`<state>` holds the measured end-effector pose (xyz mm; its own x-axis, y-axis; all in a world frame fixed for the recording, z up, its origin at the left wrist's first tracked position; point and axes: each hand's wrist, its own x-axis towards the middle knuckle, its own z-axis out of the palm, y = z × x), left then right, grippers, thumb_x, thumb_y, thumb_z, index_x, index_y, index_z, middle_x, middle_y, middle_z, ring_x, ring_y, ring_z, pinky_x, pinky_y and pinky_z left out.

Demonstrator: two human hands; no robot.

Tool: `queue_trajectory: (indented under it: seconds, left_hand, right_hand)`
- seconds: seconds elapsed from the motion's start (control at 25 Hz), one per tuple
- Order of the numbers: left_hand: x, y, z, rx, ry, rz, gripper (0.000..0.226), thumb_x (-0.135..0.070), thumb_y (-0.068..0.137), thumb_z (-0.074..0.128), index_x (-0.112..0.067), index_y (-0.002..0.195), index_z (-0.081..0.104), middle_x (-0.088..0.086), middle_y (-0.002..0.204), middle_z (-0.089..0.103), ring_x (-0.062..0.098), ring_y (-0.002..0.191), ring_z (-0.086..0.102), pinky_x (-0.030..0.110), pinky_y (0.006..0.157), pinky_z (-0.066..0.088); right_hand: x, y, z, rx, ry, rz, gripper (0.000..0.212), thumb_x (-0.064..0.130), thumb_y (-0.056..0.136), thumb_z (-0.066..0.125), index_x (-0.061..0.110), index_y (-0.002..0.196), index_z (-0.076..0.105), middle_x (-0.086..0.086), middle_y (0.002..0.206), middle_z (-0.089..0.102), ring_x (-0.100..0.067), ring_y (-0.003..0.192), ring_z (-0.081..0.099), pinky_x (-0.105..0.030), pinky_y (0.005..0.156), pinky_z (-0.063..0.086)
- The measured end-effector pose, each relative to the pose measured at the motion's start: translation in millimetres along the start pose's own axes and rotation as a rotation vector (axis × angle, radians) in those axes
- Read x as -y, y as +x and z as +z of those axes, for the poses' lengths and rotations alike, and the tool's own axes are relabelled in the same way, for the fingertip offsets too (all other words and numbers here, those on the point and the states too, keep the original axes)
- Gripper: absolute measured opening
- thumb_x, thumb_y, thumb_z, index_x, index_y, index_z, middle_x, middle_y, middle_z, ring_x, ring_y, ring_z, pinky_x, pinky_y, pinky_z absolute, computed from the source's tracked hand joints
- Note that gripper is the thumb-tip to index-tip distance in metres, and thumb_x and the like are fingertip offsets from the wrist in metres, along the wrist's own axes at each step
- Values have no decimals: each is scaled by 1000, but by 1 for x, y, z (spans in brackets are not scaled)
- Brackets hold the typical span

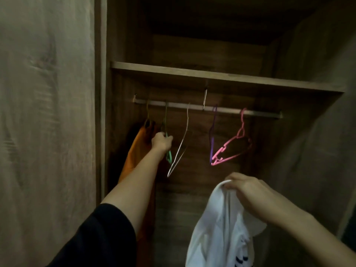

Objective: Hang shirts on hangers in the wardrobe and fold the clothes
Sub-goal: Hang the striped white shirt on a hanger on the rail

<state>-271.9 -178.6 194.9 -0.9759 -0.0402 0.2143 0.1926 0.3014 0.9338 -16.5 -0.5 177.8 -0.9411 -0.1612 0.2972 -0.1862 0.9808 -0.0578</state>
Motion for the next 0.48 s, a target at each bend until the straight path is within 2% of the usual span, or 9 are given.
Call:
queue_trajectory:
  seconds: [0.12,0.24,0.36,0.48]
  left_hand:
    - [-9,2,-2,-73,31,101,29,-19,93,52,-9,119,60,12,111,66,24,103,63,37,93,50]
    - [-14,-17,-12,-98,114,83,27,-26,97,47,-6,109,61,11,99,69,24,94,66,37,88,52]
    - [-6,-53,-37,-184,371,109,34,-34,97,45,-5,103,61,12,97,69,30,93,66,41,86,53]
    - [10,-125,-80,-213,498,180,28,-32,96,48,-7,103,59,12,98,66,31,91,64,40,81,53]
  right_hand:
    - [-9,-9,1,-14,-7,17,39,6,92,40,20,125,57,3,130,50,-16,116,50,-20,93,38]
    - [-16,-13,4,6,-45,51,40,10,92,43,27,128,52,12,131,43,-5,112,50,-9,88,34]
    - [-23,-12,10,-8,-32,67,42,10,90,46,25,130,50,10,133,42,-7,112,50,-13,90,37]
    - [-31,-10,17,9,-22,62,51,16,81,58,22,132,49,6,133,42,-12,114,50,-20,91,41]
